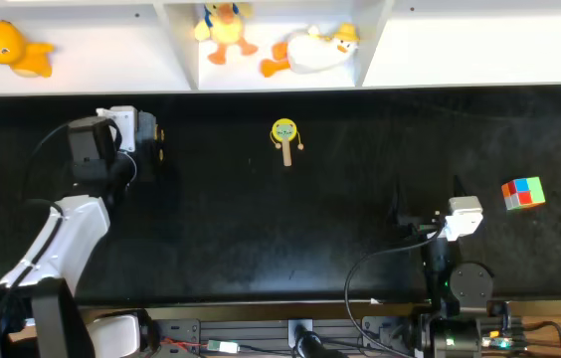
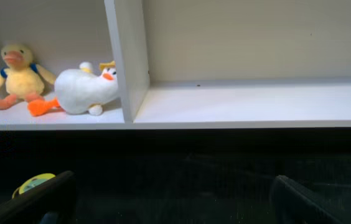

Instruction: Store Toys

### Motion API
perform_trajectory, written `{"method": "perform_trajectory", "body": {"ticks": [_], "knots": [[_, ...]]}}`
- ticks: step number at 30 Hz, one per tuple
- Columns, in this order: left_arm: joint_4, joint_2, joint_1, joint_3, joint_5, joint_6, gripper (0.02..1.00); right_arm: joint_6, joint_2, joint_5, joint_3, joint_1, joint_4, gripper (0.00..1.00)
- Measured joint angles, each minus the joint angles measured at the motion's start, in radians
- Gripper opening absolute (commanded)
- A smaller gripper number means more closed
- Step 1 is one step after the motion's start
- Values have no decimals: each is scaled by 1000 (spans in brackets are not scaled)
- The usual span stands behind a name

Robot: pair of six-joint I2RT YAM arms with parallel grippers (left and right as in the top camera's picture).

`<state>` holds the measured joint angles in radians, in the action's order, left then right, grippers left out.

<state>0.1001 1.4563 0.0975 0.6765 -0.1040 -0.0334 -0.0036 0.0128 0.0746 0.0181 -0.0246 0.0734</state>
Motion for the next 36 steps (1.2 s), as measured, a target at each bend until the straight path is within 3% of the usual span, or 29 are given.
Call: {"method": "perform_trajectory", "body": {"ticks": [20, 36], "knots": [[95, -147, -31, 0, 29, 1, 373, 0, 0, 0, 0, 0, 0, 993], [167, -319, -31, 0, 58, 0, 375, 0, 0, -1, 0, 0, 0, 996]]}}
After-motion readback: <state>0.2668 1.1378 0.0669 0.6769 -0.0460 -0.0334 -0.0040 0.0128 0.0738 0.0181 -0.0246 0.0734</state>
